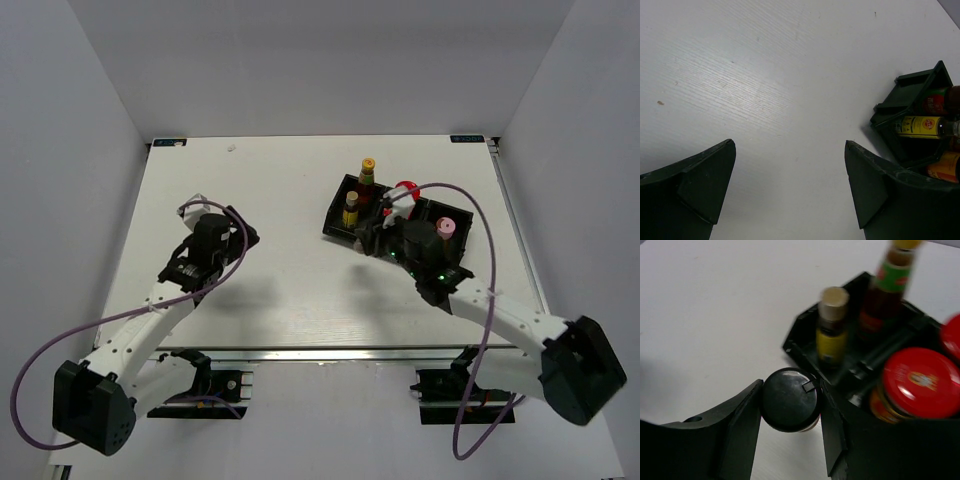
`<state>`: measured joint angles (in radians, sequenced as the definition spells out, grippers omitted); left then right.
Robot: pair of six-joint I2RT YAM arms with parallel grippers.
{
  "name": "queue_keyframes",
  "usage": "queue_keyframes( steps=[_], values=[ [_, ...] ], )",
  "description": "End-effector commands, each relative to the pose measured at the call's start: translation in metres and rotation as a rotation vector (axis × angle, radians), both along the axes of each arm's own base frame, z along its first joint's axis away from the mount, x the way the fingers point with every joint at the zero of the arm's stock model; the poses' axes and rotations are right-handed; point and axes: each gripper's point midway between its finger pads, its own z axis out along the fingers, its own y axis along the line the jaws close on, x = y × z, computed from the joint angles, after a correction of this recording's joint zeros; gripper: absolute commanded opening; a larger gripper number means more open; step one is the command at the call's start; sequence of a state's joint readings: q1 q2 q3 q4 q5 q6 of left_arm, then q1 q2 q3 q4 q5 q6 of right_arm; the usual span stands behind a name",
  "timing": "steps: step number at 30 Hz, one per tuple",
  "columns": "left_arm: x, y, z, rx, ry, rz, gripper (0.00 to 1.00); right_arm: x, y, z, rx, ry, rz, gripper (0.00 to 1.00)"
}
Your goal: Organize the condiment bottles
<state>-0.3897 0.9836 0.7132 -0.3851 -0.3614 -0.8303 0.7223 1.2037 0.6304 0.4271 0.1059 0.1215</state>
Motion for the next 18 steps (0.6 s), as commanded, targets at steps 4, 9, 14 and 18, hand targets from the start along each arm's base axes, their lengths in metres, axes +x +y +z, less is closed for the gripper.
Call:
queue_keyframes(
  steps=[4,9,14,18],
  values=[
    [0.02,-0.018,0.0,-0.028,-0.04,-0.065,0.98,0.009,-0.1,-0.002,-0.026,0.046,-0.375,0.18],
    [0.028,-0.027,-0.008,-0.021,-0.005,-0.097,0.98,0.012,-0.16,0.002,0.012,0.044,-0.59,0.2],
    [0.028,-0.028,-0.015,-0.02,0.011,-0.104,0.98,0.016,-0.197,-0.006,0.014,0.073,-0.698,0.2],
    [0.027,-0.027,-0.015,-0.018,0.003,-0.103,0.98,0.026,-0.209,-0.018,0.013,0.084,-0.727,0.2]
  ],
)
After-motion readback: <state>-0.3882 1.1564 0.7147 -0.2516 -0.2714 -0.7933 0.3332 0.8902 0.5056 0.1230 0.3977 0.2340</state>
